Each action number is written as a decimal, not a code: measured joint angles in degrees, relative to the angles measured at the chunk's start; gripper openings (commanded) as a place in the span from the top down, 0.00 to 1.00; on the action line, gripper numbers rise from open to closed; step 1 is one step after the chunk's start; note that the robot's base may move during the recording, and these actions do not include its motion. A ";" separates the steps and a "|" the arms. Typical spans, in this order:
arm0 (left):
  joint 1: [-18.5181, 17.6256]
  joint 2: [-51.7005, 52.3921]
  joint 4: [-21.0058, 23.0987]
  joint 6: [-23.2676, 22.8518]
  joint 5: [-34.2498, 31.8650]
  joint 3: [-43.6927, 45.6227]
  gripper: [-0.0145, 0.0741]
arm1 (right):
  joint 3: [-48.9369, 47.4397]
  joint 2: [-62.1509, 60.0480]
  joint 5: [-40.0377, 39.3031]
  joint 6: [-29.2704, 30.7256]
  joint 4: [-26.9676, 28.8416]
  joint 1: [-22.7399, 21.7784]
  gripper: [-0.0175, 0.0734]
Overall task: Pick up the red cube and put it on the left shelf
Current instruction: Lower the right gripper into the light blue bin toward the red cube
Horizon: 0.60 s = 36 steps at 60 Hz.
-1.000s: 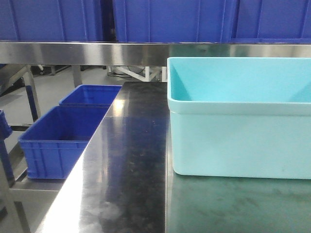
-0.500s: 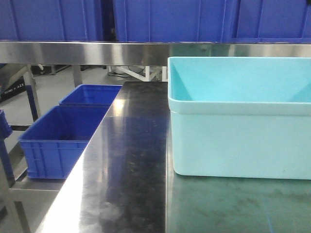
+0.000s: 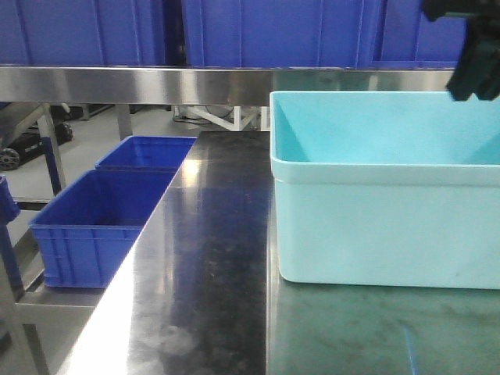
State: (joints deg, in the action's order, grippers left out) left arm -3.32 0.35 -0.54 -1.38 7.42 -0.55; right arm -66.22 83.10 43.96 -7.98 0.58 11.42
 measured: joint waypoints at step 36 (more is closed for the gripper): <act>0.00 0.00 0.00 0.00 0.00 0.00 0.72 | -0.38 5.04 3.05 0.00 0.00 0.50 0.26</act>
State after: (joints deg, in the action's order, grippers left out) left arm -3.32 0.35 -0.54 -1.38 7.42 -0.55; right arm -66.60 88.15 47.01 -7.98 0.58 11.92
